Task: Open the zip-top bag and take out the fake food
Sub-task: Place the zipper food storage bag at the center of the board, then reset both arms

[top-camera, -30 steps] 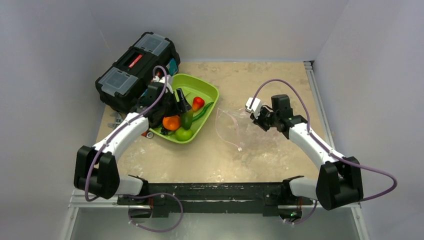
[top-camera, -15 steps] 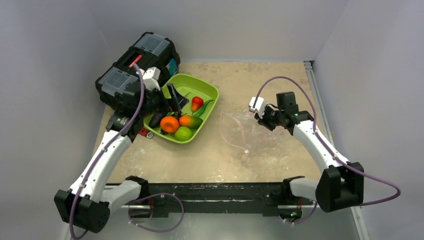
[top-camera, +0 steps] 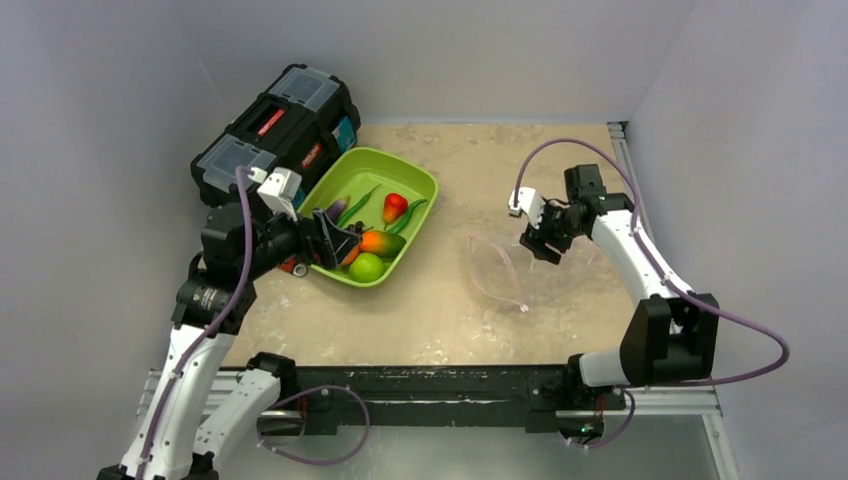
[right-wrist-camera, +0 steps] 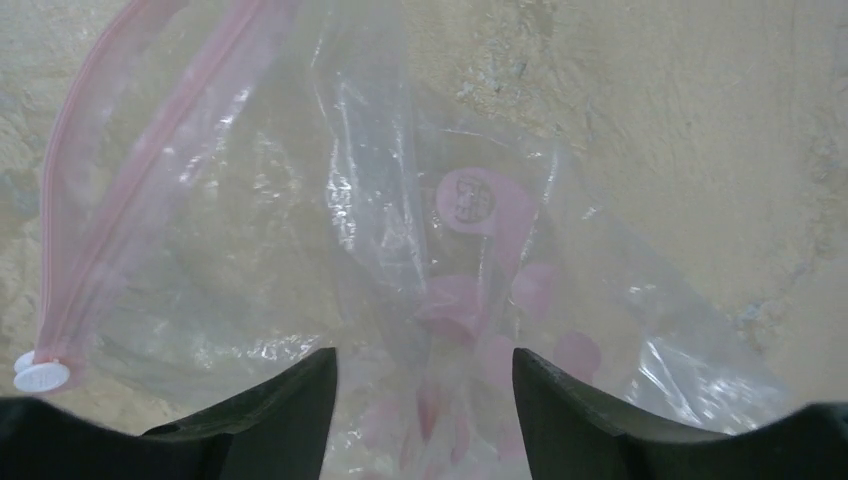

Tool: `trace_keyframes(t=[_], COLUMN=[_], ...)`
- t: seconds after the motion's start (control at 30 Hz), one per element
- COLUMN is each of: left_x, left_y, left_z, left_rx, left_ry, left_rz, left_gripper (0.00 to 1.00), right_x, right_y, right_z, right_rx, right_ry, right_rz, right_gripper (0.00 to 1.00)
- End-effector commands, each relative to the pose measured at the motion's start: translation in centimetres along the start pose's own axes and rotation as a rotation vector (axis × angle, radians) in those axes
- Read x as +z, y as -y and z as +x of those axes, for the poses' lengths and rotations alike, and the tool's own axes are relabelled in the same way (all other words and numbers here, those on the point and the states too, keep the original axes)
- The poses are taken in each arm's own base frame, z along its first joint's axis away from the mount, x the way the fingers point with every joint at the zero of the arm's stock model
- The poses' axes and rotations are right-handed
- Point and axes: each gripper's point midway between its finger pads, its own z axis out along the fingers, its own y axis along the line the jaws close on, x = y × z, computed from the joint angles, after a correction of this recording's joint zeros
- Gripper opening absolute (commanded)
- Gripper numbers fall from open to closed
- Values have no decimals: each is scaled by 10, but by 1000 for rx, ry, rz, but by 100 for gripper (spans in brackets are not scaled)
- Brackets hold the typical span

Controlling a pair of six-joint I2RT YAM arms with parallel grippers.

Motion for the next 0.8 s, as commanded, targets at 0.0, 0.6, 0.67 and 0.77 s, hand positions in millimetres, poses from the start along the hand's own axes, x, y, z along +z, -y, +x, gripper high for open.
trace_keyframes(t=[0.0, 0.6, 0.67, 0.77], left_x=[-14, -25, -25, -28], left_y=[6, -4, -7, -9], left_z=[16, -4, -3, -2], left_rx=[25, 68, 63, 66], left_ry=[-15, 41, 42, 43], left_rz=[34, -70, -90, -101], left_gripper=[100, 100, 100, 100], right_x=[-39, -172, -181, -192], right_y=[21, 39, 43, 44], right_z=[-29, -141, -142, -139], right_rx=[-51, 473, 515, 497], right_ry=[47, 676, 738, 777], right_rz=[65, 243, 228, 238], right_gripper=[71, 99, 99, 99])
